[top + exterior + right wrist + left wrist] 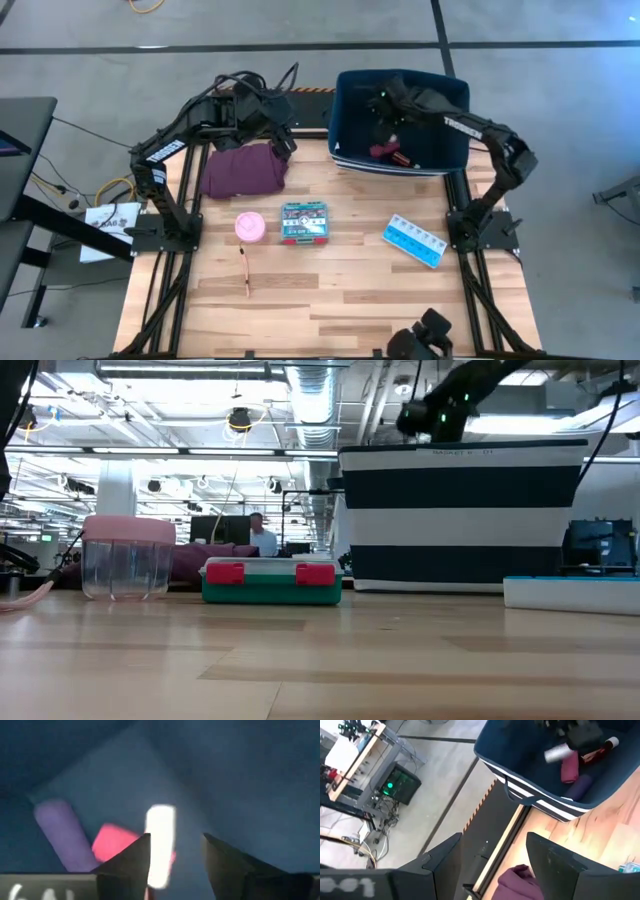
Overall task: Pick & place medical supplies in basket/bin
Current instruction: Put the pink pill dispenser into the blue bin
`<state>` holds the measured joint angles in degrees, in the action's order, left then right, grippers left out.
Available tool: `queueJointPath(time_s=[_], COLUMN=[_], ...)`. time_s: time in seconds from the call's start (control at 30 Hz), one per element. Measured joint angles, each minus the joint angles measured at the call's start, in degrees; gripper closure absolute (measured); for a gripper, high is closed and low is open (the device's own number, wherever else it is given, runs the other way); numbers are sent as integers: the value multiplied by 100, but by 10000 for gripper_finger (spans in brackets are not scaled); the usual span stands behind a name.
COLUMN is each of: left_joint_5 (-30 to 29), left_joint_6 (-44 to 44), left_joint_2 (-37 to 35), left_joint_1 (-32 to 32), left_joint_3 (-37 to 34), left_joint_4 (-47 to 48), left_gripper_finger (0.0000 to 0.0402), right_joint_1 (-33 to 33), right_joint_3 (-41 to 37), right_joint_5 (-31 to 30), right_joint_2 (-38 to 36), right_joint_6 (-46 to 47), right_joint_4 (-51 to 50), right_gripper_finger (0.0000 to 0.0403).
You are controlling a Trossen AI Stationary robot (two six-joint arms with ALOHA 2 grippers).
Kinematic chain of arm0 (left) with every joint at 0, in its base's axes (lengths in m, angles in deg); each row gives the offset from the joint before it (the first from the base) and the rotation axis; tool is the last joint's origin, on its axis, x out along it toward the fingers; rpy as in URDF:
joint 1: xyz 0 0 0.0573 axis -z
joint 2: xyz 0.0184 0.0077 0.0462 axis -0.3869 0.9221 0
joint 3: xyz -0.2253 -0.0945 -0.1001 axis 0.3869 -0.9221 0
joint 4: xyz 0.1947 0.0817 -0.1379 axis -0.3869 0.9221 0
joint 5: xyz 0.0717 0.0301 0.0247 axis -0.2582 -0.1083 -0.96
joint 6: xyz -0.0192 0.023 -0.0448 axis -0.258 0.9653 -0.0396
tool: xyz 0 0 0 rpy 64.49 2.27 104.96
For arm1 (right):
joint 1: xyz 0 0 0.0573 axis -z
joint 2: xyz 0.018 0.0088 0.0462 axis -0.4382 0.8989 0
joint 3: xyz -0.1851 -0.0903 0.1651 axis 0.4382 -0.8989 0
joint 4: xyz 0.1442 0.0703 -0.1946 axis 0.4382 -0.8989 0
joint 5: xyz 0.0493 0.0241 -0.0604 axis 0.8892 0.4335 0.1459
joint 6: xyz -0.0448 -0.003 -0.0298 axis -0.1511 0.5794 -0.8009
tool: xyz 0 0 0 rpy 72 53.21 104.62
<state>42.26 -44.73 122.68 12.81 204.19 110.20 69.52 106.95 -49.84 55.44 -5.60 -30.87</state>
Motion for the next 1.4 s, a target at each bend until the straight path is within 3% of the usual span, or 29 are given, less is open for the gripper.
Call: queueJointPath(time_s=[0.2,0.4,0.53,0.63,0.93,1.17,1.4], left_joint_5=[-6,-1,462,735,702,605,282], left_joint_6=[-398,-902,-1021,-1175,-1840,-3306,-5522], left_joint_2=[0,-2,-21,-52,-50,-89,-83], left_joint_1=[0,47,199,404,1368,2488,3923], left_joint_3=[0,-26,-98,-98,-222,-1093,-2813], left_joint_4=[467,1058,1046,1052,1041,1039,1039], left_gripper_finger=[191,191,191,191,191,191,191], right_joint_1=[-36,-280,-562,-790,-1203,-1507,-1826], right_joint_3=[716,978,978,978,978,975,973], right_joint_5=[-6,36,46,38,36,33,33], right_joint_2=[-539,-1240,-1623,-1835,-2041,-2033,-2077], right_joint_6=[-96,-99,65,93,392,348,154], right_joint_4=[-207,-283,-461,-695,-1165,-1149,-1132], right_gripper_finger=[206,201,207,212,224,227,230])
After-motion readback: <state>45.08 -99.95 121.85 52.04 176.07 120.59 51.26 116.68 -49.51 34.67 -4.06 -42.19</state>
